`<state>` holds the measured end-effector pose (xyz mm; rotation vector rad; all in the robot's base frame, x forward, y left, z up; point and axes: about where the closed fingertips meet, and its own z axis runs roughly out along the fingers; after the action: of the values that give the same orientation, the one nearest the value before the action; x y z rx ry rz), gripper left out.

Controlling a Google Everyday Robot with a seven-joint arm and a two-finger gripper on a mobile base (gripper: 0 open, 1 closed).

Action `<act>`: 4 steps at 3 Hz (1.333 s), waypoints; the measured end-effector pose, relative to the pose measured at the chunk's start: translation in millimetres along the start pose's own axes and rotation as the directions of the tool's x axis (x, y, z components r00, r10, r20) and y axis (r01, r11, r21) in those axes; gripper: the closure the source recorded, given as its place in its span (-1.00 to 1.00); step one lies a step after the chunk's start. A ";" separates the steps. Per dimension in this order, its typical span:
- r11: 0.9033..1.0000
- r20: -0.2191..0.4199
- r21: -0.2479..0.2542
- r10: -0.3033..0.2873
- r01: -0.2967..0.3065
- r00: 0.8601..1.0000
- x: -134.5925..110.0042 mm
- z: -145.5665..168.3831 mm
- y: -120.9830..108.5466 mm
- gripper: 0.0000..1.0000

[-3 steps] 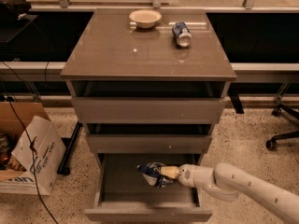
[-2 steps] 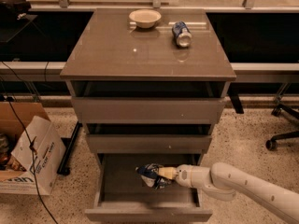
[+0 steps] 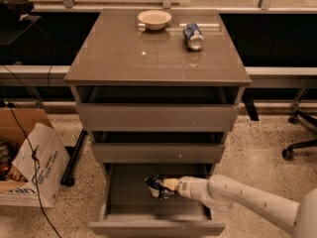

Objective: Place blue chip bag into bottom drawer

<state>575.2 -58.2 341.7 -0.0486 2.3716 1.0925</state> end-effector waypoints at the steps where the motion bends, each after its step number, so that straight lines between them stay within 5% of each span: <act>1: 0.998 -0.027 0.048 0.045 -0.044 0.999 16.8 33.0 -36.0 1.00; 2: 0.984 -0.072 0.109 0.148 -0.139 0.986 50.1 57.2 -74.0 0.46; 3: 0.970 -0.097 0.132 0.215 -0.202 0.972 71.8 66.2 -87.0 0.00; 4: 0.971 -0.098 0.129 0.212 -0.199 0.972 72.0 67.2 -85.3 -0.47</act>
Offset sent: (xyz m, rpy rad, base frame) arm 0.0004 -0.0093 -0.1457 -0.0722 0.2437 -0.1097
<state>563.7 -54.5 212.0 0.1883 2.5831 1.0637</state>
